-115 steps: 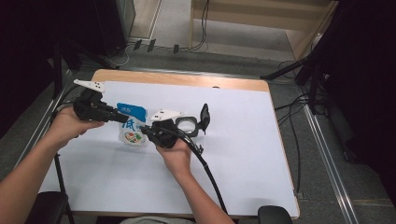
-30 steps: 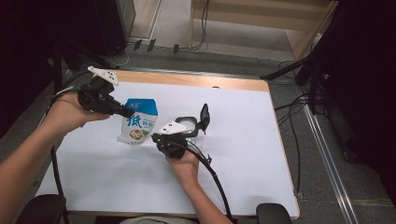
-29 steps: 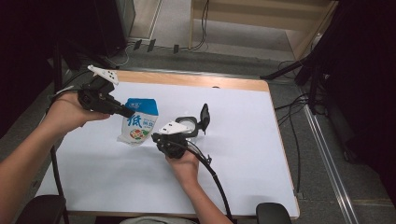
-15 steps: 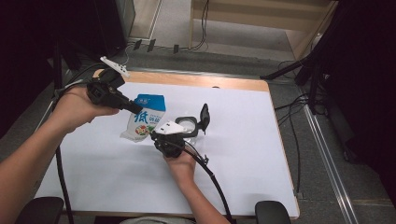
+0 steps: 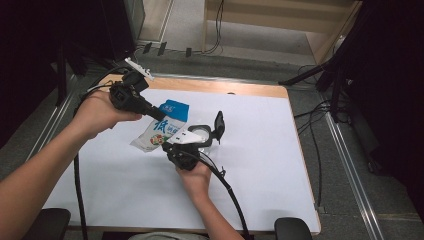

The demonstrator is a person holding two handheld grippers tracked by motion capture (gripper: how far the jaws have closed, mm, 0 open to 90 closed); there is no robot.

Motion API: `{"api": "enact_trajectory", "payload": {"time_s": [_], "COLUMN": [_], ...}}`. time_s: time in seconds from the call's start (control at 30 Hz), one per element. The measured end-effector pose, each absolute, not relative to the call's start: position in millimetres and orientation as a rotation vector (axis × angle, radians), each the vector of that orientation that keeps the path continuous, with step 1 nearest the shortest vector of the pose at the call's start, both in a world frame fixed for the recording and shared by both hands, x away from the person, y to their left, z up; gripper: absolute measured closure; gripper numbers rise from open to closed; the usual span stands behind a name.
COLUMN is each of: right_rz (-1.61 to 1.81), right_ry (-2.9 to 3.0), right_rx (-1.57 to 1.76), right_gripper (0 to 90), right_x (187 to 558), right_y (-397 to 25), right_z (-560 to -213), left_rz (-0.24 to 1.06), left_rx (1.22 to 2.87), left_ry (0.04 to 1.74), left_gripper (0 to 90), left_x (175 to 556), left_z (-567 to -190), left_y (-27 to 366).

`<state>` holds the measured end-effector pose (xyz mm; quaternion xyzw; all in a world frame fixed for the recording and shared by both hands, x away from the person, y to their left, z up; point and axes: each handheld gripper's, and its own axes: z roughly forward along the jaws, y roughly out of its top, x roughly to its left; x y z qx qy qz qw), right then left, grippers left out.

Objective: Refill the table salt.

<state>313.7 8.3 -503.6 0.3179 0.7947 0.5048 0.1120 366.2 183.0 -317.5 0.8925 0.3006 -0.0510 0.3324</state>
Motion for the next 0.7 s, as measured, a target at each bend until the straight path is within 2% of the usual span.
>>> {"api": "enact_trajectory", "payload": {"time_s": [0.23, 0.4, 0.6, 0.7], "right_rz": [1.497, 1.540, 1.524, 1.514], "right_ry": [2.332, 2.336, 2.352, 2.356], "right_rx": [0.946, 0.924, 0.879, 0.873], "right_gripper": [90.0, 78.4, 90.0, 90.0], "right_x": [313, 315, 312, 311], "right_y": [4, 1, 8, 10], "right_z": [-504, -501, -499, -500], "left_rz": [-0.142, -0.149, -0.146, -0.151], "left_rx": [2.344, 2.322, 2.318, 2.324], "left_ry": [0.770, 0.781, 0.789, 0.791], "left_gripper": [90.0, 90.0, 90.0, 90.0], "left_x": [362, 357, 355, 355], "left_z": [-316, -317, -318, -319], "left_y": [184, 199, 204, 202]}}
